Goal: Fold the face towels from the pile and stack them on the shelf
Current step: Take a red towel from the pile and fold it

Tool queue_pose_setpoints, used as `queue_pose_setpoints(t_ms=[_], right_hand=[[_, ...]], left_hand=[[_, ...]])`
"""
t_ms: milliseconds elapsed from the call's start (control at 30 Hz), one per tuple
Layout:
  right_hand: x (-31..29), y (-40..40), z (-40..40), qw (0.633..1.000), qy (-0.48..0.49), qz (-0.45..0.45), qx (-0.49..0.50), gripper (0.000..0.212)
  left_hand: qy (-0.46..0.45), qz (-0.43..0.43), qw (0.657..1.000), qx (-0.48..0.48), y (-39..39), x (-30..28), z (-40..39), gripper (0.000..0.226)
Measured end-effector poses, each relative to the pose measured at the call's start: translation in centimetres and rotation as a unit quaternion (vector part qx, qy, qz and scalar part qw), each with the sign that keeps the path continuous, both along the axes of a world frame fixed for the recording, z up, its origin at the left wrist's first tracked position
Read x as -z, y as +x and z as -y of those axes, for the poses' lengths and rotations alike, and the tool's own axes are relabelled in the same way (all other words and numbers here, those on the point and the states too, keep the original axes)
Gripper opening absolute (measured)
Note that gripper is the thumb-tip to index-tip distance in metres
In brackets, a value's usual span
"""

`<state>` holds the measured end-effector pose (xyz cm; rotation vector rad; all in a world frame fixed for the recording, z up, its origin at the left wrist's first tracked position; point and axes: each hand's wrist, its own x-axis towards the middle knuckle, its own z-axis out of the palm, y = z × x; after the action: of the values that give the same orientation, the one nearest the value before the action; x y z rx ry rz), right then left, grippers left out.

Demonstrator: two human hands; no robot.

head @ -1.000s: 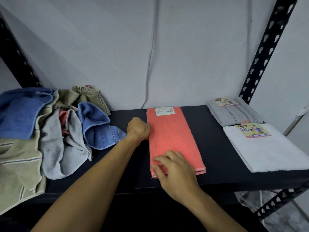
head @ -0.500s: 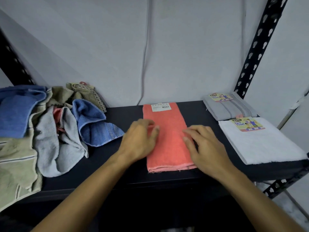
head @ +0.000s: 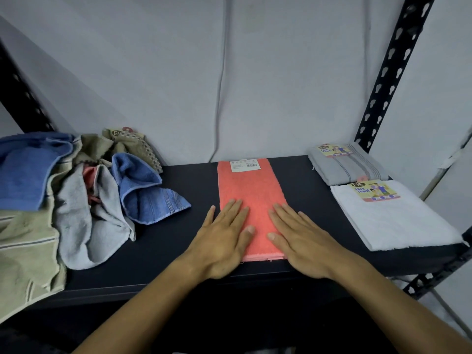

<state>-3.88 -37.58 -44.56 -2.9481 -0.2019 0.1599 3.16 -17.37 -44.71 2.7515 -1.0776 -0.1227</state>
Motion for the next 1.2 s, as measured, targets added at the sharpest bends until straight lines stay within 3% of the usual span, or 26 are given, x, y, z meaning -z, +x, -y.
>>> queue_pose_setpoints(t_ms=[100, 200, 300, 600, 700, 800, 933, 1100, 1200], right_hand=[[-0.2, -1.0, 1.0, 0.996, -0.004, 0.073, -0.041, 0.074], [0.2, -2.1, 1.2, 0.991, -0.001, 0.092, -0.094, 0.083], [1.3, -3.1, 1.1, 0.989, -0.014, 0.095, -0.116, 0.082], [3.0, -5.2, 0.5, 0.945, -0.084, 0.256, -0.183, 0.052], [2.5, -6.0, 0.3, 0.935, -0.072, 0.280, -0.207, 0.049], [0.8, -6.9, 0.3, 0.955, 0.029, 0.237, -0.177, 0.044], [-3.8, -7.4, 0.6, 0.971, 0.179, 0.132, -0.085, 0.024], [-8.3, -3.1, 1.1, 0.954, 0.263, 0.138, -0.048, 0.010], [-9.1, 1.9, 1.8, 0.946, 0.296, 0.129, 0.020, 0.007]], left_hand=[[-0.059, 0.109, 0.990, 0.062, -1.6, -0.5, -1.5, 0.065], [-0.050, 0.167, 0.979, 0.109, -3.5, 0.2, -3.0, 0.062], [-0.023, 0.189, 0.974, 0.122, -4.6, 1.4, -4.2, 0.062], [-0.050, 0.293, 0.933, 0.202, -5.2, 2.6, -6.0, 0.036], [-0.077, 0.256, 0.937, 0.224, -6.2, 0.9, -6.4, 0.056], [-0.098, 0.175, 0.951, 0.237, -6.6, -0.5, -6.8, 0.032], [-0.200, 0.068, 0.951, 0.225, -5.9, -3.9, -7.1, 0.027], [-0.199, 0.110, 0.964, 0.141, -1.6, -8.6, -4.6, 0.031], [-0.163, 0.048, 0.985, 0.039, 2.8, -10.1, -2.2, 0.024]])
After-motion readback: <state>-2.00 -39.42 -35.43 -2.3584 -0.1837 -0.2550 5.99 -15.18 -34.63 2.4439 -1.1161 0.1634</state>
